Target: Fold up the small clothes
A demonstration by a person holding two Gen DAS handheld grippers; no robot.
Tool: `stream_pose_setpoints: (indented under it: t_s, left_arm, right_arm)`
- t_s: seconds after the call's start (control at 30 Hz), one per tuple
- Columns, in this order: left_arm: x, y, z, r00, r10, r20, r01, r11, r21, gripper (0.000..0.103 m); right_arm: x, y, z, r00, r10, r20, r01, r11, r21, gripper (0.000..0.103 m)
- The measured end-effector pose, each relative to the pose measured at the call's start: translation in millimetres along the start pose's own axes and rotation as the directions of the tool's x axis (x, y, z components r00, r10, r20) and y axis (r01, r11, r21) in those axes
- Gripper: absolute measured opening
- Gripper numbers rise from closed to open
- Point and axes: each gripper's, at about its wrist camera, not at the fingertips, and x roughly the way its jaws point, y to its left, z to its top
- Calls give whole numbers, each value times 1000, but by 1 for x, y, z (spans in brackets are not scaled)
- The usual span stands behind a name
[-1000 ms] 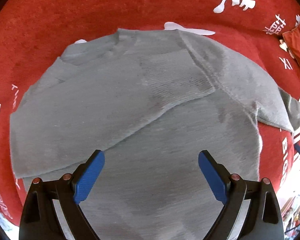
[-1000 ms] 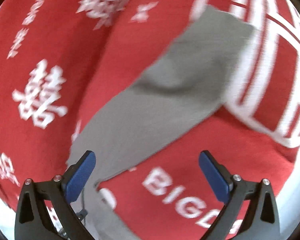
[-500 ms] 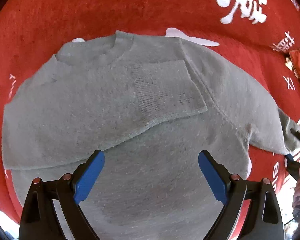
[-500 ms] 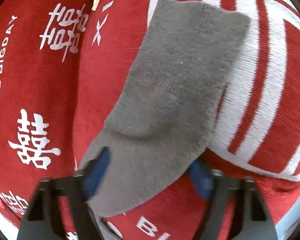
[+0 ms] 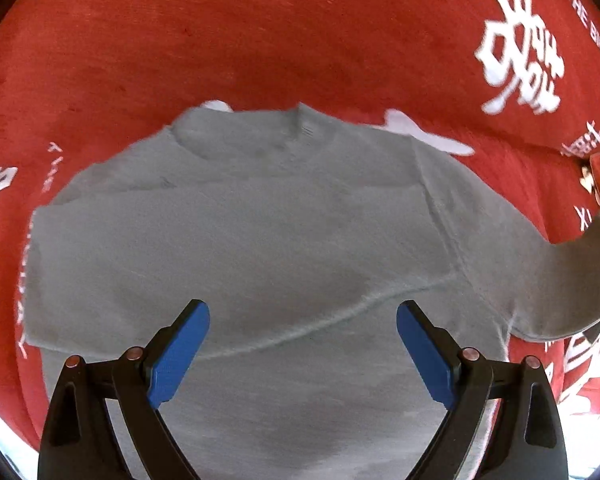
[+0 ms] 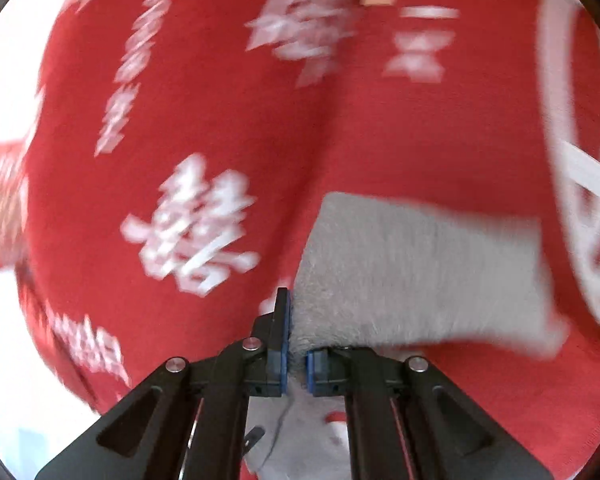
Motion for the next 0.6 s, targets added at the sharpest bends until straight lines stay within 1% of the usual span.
stream_pose_setpoints:
  t_s: [0.07,0.1,0.17,0.23,0.27,0.3,0.33,0.4,0.43,0.5,0.53,0.57,0.6]
  left_arm:
    - [-3,14,3,1000,5,16,-4,1000,-12,95]
    - [-7,23,4,1000,5,29,-4,1000,-21,95]
    - [-14,42,5,999,10,45,-7,999,-46,95]
    - [-11,55,7,998,21,55,-18,998,-65,95]
    - [-13,64,6,998,31,59,-27,997,-74,95]
    - [-14,74,5,997,44,63,-38,995,-87,95]
    - [-14,86,3,996,57,66,-50,993,-104,95]
    - [-12,102,-2,996,69,63,-60,989,-135,95]
    - [-10,111,-4,995,75,59,-65,986,-152,95]
    - [-4,129,-10,995,93,47,-83,978,-191,95]
    - [-2,134,-13,994,97,43,-86,976,-200,95]
    - [1,140,-16,994,101,38,-91,973,-210,95]
    - [3,145,-19,994,105,32,-95,971,-218,95]
  right_arm:
    - [21,46,-9,999,18,-42,-23,990,-138,7]
    - [33,68,-16,998,18,-66,-31,978,-208,7]
    - [59,110,-39,993,2,-122,-46,933,-357,7]
    - [91,145,-71,983,-35,-182,-58,873,-485,7]
    - [106,156,-86,976,-58,-209,-64,845,-530,7]
    - [129,167,-109,964,-89,-252,-76,812,-578,7]
    - [147,173,-128,952,-116,-284,-85,789,-608,7]
    - [176,173,-160,927,-171,-333,-93,758,-646,7]
    - [195,171,-180,905,-212,-368,-94,744,-662,7]
    - [224,161,-210,866,-275,-419,-96,730,-677,7]
    - [241,151,-226,836,-327,-441,-79,723,-686,7]
    - [248,144,-233,820,-353,-450,-67,722,-689,10]
    - [258,134,-240,797,-391,-461,-39,728,-685,11]
